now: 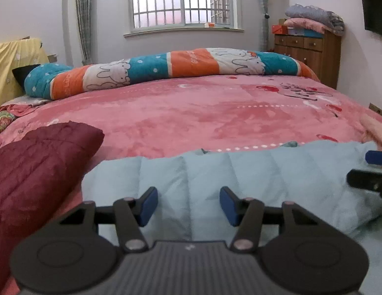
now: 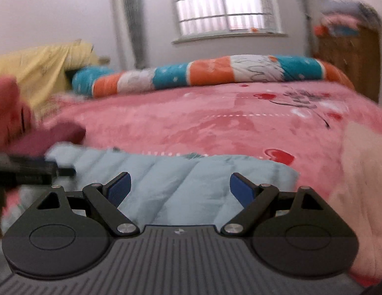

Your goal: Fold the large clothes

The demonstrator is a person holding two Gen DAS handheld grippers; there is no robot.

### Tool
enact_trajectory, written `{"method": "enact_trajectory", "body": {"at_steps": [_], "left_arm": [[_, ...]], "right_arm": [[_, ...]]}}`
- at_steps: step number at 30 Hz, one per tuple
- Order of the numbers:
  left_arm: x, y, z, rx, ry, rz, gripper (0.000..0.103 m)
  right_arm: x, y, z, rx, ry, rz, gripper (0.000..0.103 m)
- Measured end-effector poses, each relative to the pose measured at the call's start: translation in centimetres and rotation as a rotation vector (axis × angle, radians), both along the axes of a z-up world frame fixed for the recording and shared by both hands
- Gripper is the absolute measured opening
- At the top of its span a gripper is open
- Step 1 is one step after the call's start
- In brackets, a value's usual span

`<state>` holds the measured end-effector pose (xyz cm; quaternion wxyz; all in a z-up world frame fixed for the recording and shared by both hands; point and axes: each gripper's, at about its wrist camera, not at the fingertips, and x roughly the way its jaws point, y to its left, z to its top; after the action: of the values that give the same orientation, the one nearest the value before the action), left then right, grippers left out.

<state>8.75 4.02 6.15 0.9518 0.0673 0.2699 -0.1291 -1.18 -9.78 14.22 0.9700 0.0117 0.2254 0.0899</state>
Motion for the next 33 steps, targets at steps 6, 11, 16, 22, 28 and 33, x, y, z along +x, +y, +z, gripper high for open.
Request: {"method": "enact_trajectory", "body": {"at_steps": [6,11,16,22,28,33], "left_arm": [[2.2,0.9,-1.5,0.002,0.027,0.035,0.056],[3.9,1.5,-3.0,-0.020,0.036,0.064,0.057],[4.7,1.1,-4.5,-0.024,0.023,0.057,0.062],[5.0,1.0,-5.8,-0.044,0.005,0.058,0.063],[5.1,0.3,-6.0,-0.007,-0.004,0.063,0.064],[4.8,0.3,-5.4,0.011,-0.007,0.077,0.066]], "right_arm": [[3.0,0.4,-1.7,-0.114,0.093,-0.016,0.103],[4.6,-1.8,-2.6,-0.074,0.158,-0.041,0.103],[5.3,-2.8,-3.4,-0.040,0.188,-0.053,0.103],[5.3,-3.2,-4.4,-0.011,0.219,-0.044,0.103],[5.3,-1.9,-4.6,-0.081,0.211,-0.051,0.103],[4.8,-2.3,-4.5,-0.061,0.189,-0.049,0.103]]}}
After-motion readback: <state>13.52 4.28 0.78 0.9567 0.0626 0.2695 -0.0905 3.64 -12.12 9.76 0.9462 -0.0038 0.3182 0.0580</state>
